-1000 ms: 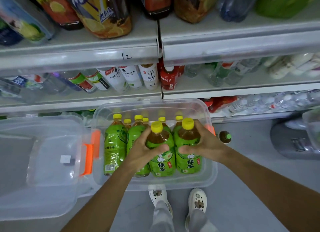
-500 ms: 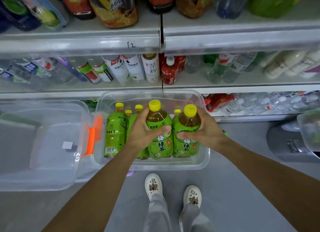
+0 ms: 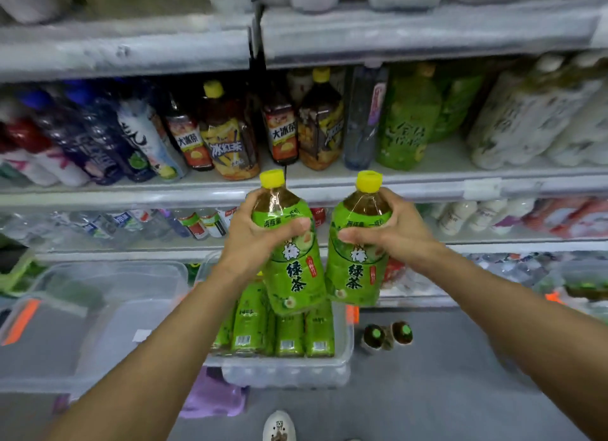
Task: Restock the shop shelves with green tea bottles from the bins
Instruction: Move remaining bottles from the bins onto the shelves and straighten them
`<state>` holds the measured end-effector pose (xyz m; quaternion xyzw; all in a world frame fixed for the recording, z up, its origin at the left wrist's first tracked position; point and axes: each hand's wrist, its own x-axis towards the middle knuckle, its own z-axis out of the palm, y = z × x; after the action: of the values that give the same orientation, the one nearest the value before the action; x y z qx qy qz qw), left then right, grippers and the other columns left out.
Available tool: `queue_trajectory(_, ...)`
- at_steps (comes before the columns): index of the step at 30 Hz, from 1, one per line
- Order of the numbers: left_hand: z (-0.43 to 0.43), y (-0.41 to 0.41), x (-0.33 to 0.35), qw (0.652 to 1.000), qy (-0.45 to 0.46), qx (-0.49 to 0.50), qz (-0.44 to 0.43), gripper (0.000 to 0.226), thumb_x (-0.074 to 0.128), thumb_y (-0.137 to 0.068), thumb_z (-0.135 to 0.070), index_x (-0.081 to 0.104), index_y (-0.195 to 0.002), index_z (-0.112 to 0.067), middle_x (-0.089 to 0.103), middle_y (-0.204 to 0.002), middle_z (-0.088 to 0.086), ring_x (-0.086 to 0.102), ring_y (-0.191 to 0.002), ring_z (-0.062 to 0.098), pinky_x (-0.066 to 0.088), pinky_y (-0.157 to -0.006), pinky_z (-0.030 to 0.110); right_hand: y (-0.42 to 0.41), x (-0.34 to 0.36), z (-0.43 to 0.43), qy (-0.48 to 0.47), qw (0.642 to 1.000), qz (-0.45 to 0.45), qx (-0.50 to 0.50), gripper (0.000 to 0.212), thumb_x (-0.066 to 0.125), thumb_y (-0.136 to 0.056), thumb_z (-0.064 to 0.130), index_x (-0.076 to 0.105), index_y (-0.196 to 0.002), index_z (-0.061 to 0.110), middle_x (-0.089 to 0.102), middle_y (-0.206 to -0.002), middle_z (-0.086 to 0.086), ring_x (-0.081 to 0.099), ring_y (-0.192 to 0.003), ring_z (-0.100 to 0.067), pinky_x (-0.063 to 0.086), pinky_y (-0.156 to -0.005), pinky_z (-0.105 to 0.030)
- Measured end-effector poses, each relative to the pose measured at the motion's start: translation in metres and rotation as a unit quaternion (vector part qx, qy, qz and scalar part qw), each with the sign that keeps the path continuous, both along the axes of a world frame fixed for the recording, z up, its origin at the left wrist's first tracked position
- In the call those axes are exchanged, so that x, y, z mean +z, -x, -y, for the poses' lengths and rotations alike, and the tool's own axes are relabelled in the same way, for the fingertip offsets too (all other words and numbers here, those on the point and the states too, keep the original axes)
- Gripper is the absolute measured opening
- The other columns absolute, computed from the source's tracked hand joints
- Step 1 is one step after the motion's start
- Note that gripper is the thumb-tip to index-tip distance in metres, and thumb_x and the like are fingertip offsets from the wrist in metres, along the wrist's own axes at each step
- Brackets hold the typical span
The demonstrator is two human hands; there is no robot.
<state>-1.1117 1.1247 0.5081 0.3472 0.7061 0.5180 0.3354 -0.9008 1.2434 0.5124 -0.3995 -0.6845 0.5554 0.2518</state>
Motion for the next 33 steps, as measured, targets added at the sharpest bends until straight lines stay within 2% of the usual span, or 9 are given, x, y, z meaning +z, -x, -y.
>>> queue_trajectory(3,-0.006,-0.011,0.055,0.998,-0.057,0.029,0.03,0.098,0.093,-0.03,-0.066,0.053,-0.118,-0.051,0.067,-0.126,-0.004,0.067,-0.112,0.02,0.052,-0.101,0.045,-0.016,0.053,-0.01,-0.044,0.999,-0.023,-0.014,0.098,0.092,-0.034,0.059,0.057,-0.118,0.023,0.073,-0.095,0.022,0.072,-0.076,-0.004,0.06,-0.061,-0.021)
queue_trajectory(7,-0.018,-0.021,0.13,0.996,-0.091,0.022,0.0,0.108,0.092,-0.033,-0.063,0.05,-0.128,-0.032,0.068,-0.119,-0.01,0.071,-0.099,0.011,0.057,-0.087,0.033,-0.03,0.12,-0.026,-0.072,0.994,-0.072,-0.045,0.105,0.091,-0.023,0.065,0.057,-0.116,0.028,0.075,-0.099,0.01,0.073,-0.087,-0.006,0.057,-0.074,-0.026)
queue_trajectory(12,-0.027,-0.029,0.216,0.989,-0.142,-0.005,-0.031,0.103,0.09,-0.035,-0.06,0.057,-0.128,-0.029,0.074,-0.112,-0.004,0.075,-0.091,0.013,0.06,-0.081,0.035,-0.036,0.2,-0.035,-0.1,0.986,-0.131,-0.039,0.09,0.093,-0.035,0.053,0.063,-0.114,0.022,0.078,-0.094,0.005,0.075,-0.083,-0.013,0.056,-0.061,-0.021)
queue_trajectory(15,-0.031,-0.029,0.257,0.984,-0.173,-0.012,-0.031,0.111,0.091,-0.031,-0.064,0.054,-0.131,-0.032,0.073,-0.117,0.001,0.075,-0.096,0.021,0.059,-0.088,0.047,-0.037,0.243,-0.037,-0.131,0.978,-0.159,-0.041,0.089,0.093,-0.034,0.057,0.06,-0.109,0.023,0.078,-0.091,0.003,0.075,-0.075,-0.009,0.053,-0.054,-0.015)
queue_trajectory(18,-0.037,-0.027,0.293,0.98,-0.195,-0.008,-0.037,0.142,0.086,-0.021,-0.079,0.04,-0.147,-0.033,0.062,-0.136,0.006,0.067,-0.114,0.028,0.051,-0.101,0.053,-0.036,0.284,-0.038,-0.174,0.967,-0.184,-0.04,0.086,0.091,-0.035,0.06,0.061,-0.108,0.027,0.078,-0.09,0.005,0.076,-0.082,-0.017,0.06,-0.065,-0.028)
queue_trajectory(22,-0.045,-0.02,0.334,0.971,-0.236,-0.022,-0.035,0.124,0.087,-0.024,-0.077,0.053,-0.134,-0.03,0.072,-0.119,0.003,0.072,-0.102,0.024,0.053,-0.096,0.052,-0.033,0.337,-0.047,-0.216,0.954,-0.205,-0.041,0.077,0.093,-0.045,0.05,0.066,-0.108,0.015,0.077,-0.08,0.0,0.073,-0.067,-0.012,0.055,-0.056,-0.024)
queue_trajectory(25,-0.055,-0.011,0.36,0.966,-0.255,-0.029,-0.034,0.119,0.09,-0.028,-0.071,0.055,-0.132,-0.025,0.073,-0.116,0.004,0.073,-0.101,0.026,0.053,-0.096,0.054,-0.023,0.376,-0.052,-0.237,0.944,-0.22,-0.064,0.108,0.091,-0.038,0.056,0.057,-0.13,0.01,0.076,-0.102,-0.009,0.074,-0.09,-0.026,0.059,-0.084,-0.043)
queue_trajectory(28,-0.065,-0.001,0.382,0.963,-0.264,-0.043,-0.04,0.121,0.089,-0.027,-0.072,0.055,-0.133,-0.026,0.075,-0.11,0.001,0.075,-0.094,0.021,0.057,-0.091,0.049,-0.005,0.416,-0.052,-0.27,0.928,-0.243,-0.087,0.132,0.089,-0.031,0.063,0.046,-0.142,0.008,0.066,-0.124,-0.016,0.067,-0.108,-0.034,0.053,-0.097,-0.052)
queue_trajectory(33,-0.085,0.022,0.407,0.962,-0.267,-0.058,-0.014,0.131,0.091,-0.026,-0.068,0.05,-0.142,-0.023,0.071,-0.121,0.006,0.071,-0.106,0.028,0.054,-0.097,0.05,0.024,0.476,-0.06,-0.352,0.894,-0.264,-0.087,0.055,0.091,-0.051,0.05,0.067,-0.09,0.019,0.074,-0.076,0.005,0.072,-0.077,-0.017,0.058,-0.079,-0.037)
